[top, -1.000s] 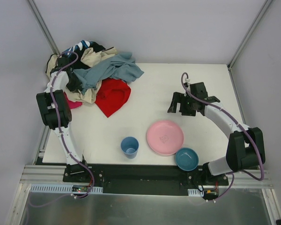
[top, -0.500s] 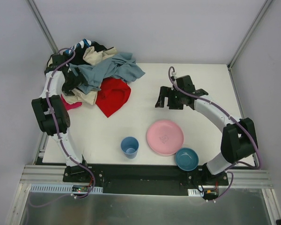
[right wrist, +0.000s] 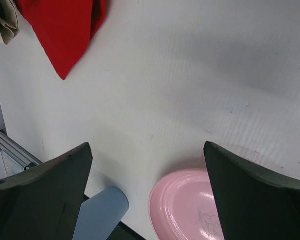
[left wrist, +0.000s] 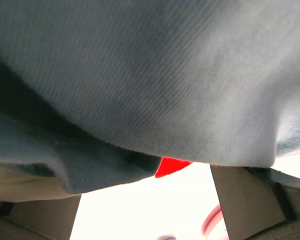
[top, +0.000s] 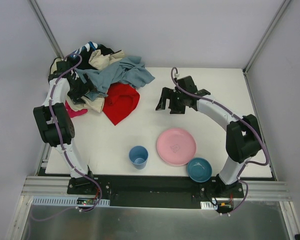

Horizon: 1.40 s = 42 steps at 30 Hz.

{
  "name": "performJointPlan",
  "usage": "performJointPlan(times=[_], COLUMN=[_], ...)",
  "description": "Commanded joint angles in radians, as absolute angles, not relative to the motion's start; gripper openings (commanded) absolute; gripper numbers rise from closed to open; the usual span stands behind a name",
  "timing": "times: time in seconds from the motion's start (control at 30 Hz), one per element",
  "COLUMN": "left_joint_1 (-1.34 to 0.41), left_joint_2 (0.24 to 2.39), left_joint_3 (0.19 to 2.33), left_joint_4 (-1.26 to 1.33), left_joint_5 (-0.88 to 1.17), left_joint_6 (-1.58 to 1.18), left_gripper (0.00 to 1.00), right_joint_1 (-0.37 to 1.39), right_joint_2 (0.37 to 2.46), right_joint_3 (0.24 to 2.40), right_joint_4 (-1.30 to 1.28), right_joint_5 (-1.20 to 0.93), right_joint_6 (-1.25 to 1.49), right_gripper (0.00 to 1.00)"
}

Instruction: Pick out a specific cloth from the pile

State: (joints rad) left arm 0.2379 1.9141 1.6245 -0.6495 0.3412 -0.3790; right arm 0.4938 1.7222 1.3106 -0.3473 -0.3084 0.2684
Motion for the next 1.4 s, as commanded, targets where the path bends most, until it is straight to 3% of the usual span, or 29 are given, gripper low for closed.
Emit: performJointPlan(times=[0.0,1.37], left_joint_1=[0.252,0.264], left_joint_2=[1.871,1.896], left_joint_3=[1.623,1.631], left_joint_4=[-0.64,-0.629], left_joint_5=[0.374,0.449], left_joint_6=[-0.382,-0.391], left_gripper=[0.99,0.96], right_joint_1=[0.503,0.6], right_joint_2=[1.793,2.571], right_joint_3=[1.419,2.204], right_joint_4=[-0.331,-0.181], right_joint_5=[-0.344,-0.587], right_joint_6=[0.351,0.874], right_gripper=[0.96,0.96])
